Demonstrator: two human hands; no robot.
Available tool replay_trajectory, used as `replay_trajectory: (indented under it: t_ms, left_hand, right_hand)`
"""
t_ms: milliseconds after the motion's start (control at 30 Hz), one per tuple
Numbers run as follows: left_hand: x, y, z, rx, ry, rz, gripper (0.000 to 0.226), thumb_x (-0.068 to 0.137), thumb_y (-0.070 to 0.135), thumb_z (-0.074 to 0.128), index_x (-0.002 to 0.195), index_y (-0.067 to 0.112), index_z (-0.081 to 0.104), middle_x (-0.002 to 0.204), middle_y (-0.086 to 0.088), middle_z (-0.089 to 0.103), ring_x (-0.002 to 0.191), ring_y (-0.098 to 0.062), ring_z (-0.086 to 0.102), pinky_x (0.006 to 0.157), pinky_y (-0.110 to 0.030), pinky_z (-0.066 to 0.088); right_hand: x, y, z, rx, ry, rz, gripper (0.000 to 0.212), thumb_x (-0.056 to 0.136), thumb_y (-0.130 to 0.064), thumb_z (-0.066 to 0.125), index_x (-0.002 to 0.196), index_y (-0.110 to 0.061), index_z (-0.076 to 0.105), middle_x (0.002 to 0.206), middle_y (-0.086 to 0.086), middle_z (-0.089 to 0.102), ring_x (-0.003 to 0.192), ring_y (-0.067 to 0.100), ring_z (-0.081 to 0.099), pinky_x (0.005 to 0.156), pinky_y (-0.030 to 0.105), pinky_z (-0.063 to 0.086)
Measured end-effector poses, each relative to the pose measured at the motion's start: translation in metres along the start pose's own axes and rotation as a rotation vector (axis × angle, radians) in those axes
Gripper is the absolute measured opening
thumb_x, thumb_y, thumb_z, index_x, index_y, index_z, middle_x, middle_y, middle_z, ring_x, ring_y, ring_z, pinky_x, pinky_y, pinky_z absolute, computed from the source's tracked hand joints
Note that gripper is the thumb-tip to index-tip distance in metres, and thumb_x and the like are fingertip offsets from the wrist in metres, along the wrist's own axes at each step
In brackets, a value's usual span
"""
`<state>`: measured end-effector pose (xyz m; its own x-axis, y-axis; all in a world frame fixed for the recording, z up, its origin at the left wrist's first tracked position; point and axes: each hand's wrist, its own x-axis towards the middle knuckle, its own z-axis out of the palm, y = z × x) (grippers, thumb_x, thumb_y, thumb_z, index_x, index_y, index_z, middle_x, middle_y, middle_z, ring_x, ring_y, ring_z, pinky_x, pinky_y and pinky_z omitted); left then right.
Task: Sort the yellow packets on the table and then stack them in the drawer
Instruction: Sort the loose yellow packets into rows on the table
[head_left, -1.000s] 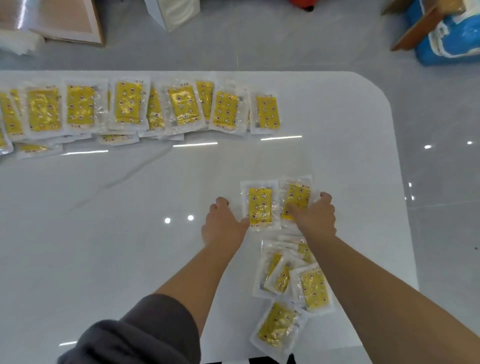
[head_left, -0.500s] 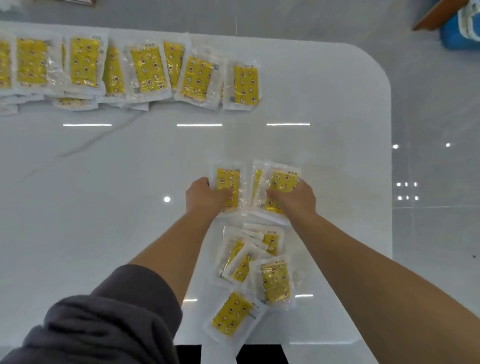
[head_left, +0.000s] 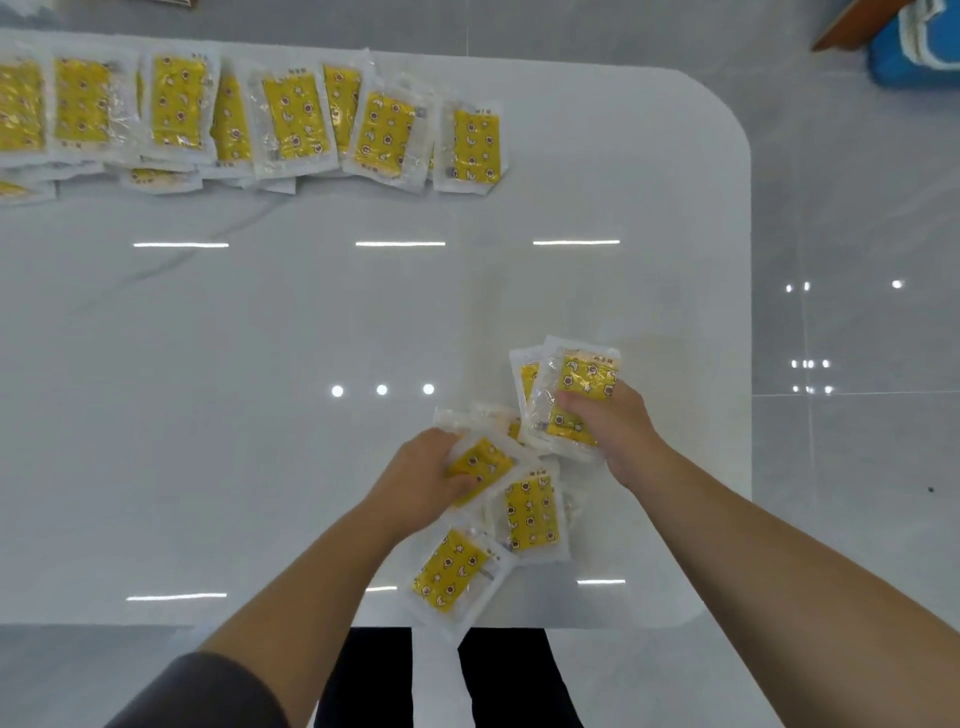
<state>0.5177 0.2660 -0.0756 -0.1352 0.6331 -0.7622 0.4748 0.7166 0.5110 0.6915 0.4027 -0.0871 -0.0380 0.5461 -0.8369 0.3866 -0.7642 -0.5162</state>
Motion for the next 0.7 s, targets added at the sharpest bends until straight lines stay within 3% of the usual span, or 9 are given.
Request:
replay_trajectory:
  t_ms: [167, 300, 333, 433, 500, 600, 700]
  left_hand:
    - [-0.003, 0.002, 0.045, 0.22, 0.011, 0.139, 0.033, 0.089, 0.023, 0.063, 0.121, 0.014, 0.059, 0.126, 0.005, 0.046, 0.107, -0.016, 0.052, 0.091, -0.027, 0.045]
    - [-0.003, 0.008, 0.06, 0.26, 0.135, 0.127, 0.003, 0.09, 0.018, 0.057, 0.089, 0.016, 0.055, 0.101, 0.003, 0.052, 0.087, -0.017, 0.053, 0.073, -0.028, 0.047]
    - [-0.003, 0.008, 0.06, 0.24, 0.149, 0.124, 0.009, 0.09, 0.017, 0.057, 0.083, 0.017, 0.051, 0.093, 0.004, 0.052, 0.082, -0.016, 0.053, 0.069, -0.027, 0.045]
    - [-0.007, 0.009, 0.048, 0.122, 0.131, 0.15, 0.009, 0.086, 0.016, 0.059, 0.081, 0.011, 0.053, 0.083, 0.001, 0.054, 0.076, -0.018, 0.054, 0.064, -0.029, 0.045]
    - [-0.011, 0.007, 0.026, 0.007, 0.116, 0.149, 0.01, 0.082, 0.018, 0.064, 0.085, 0.01, 0.058, 0.081, -0.003, 0.059, 0.073, -0.021, 0.057, 0.063, -0.032, 0.046]
    - [-0.018, 0.004, -0.023, -0.288, 0.107, 0.113, 0.018, 0.073, 0.021, 0.07, 0.09, 0.016, 0.067, 0.084, -0.003, 0.071, 0.078, -0.018, 0.068, 0.069, -0.031, 0.055]
    - [-0.02, 0.003, -0.072, -0.59, 0.107, 0.061, 0.016, 0.082, 0.007, 0.069, 0.094, 0.017, 0.069, 0.091, -0.004, 0.075, 0.084, -0.02, 0.072, 0.075, -0.033, 0.059]
  right_hand:
    - [-0.006, 0.015, -0.003, 0.029, 0.014, -0.019, 0.021, 0.08, -0.009, 0.074, 0.094, -0.024, 0.068, 0.095, -0.003, 0.073, 0.092, 0.019, 0.07, 0.088, 0.039, 0.054]
    - [-0.01, 0.021, -0.007, 0.063, 0.06, -0.032, 0.019, 0.081, -0.01, 0.074, 0.093, -0.023, 0.068, 0.095, -0.001, 0.073, 0.09, 0.019, 0.07, 0.086, 0.037, 0.055]
    - [-0.011, 0.021, -0.008, 0.077, 0.066, -0.032, 0.018, 0.081, -0.009, 0.074, 0.092, -0.022, 0.069, 0.095, 0.0, 0.074, 0.089, 0.019, 0.07, 0.085, 0.037, 0.055]
    - [-0.014, 0.02, -0.015, 0.171, 0.039, -0.02, 0.017, 0.081, -0.006, 0.073, 0.092, -0.019, 0.071, 0.092, 0.002, 0.075, 0.088, 0.022, 0.071, 0.085, 0.041, 0.056]
    - [-0.017, 0.016, -0.02, 0.28, -0.005, 0.009, 0.022, 0.082, -0.005, 0.072, 0.103, -0.011, 0.07, 0.097, 0.006, 0.074, 0.089, 0.024, 0.072, 0.083, 0.041, 0.057]
    - [-0.02, 0.008, -0.017, 0.385, -0.098, 0.086, 0.031, 0.086, -0.004, 0.068, 0.117, -0.004, 0.065, 0.106, 0.012, 0.073, 0.094, 0.027, 0.071, 0.082, 0.04, 0.057]
    - [-0.028, -0.007, 0.001, 0.454, -0.22, 0.126, 0.031, 0.087, -0.006, 0.064, 0.119, -0.004, 0.063, 0.107, 0.012, 0.072, 0.095, 0.026, 0.071, 0.076, 0.039, 0.059]
